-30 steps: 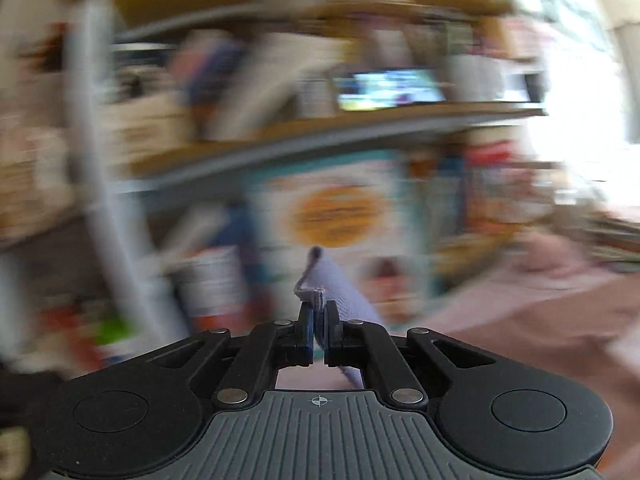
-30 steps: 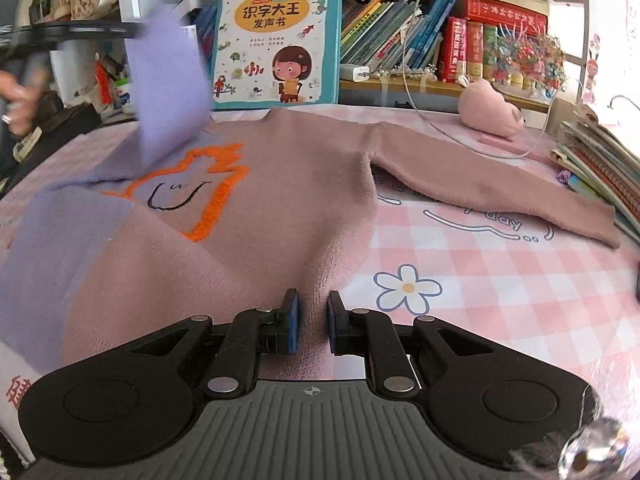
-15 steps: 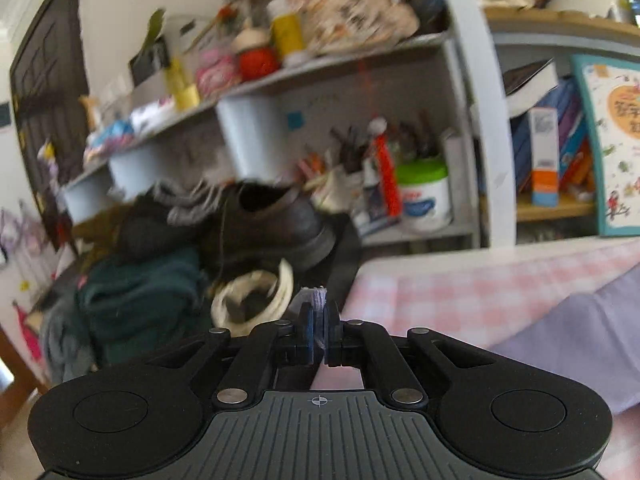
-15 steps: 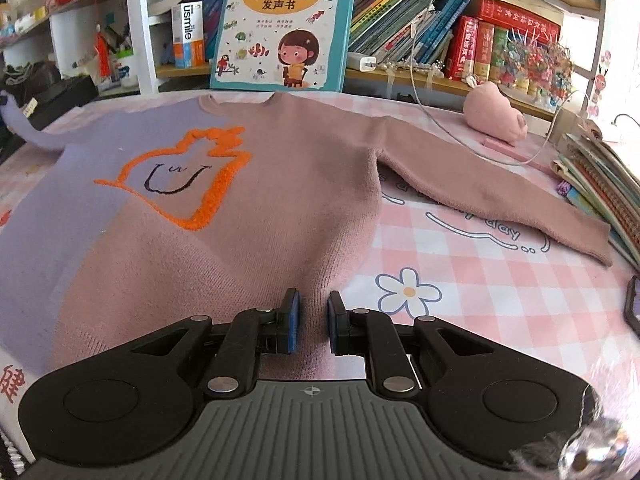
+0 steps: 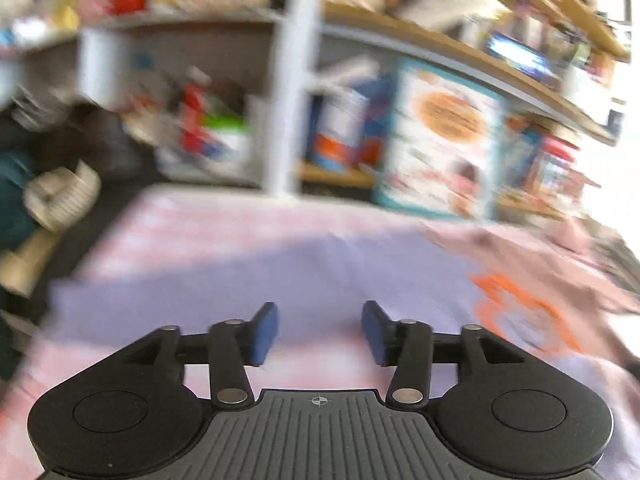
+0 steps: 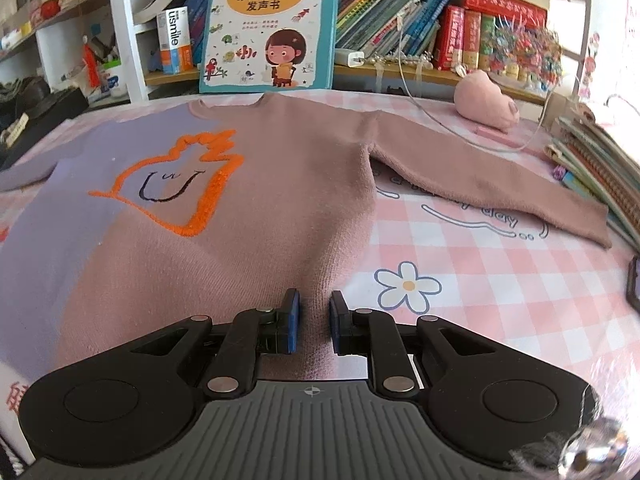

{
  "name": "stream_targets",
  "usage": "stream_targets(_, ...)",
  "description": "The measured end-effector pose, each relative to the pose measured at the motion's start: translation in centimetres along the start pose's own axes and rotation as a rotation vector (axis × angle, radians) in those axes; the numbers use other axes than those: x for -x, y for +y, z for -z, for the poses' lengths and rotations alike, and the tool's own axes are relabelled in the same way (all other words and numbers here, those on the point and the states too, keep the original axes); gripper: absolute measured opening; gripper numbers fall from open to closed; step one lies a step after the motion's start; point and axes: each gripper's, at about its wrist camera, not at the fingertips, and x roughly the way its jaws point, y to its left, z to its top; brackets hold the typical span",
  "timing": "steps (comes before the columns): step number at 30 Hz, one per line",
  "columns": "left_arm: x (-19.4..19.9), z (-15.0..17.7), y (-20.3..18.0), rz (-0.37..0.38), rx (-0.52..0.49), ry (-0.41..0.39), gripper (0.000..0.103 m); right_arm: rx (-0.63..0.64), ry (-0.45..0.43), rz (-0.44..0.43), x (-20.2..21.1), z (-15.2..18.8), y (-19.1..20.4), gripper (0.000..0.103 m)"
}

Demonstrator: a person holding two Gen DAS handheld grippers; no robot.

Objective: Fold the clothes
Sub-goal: 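Lay the lavender sleeve flat on the table and open the left tool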

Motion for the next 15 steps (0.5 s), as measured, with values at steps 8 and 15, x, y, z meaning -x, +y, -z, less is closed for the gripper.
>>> stream_targets(8, -1.9, 3.9, -3.2, 0.081, -0.009, 0.171, 0.052, -0.053, -0.006, 0.002, 0.4, 0.4, -1.0, 0.030)
stream_targets(15, -3.4, 3.4, -3.7, 0.176, -0.055, 0.208, 0.005, -0.110, -0.002, -0.060, 0.4, 0.4, -1.3, 0.011)
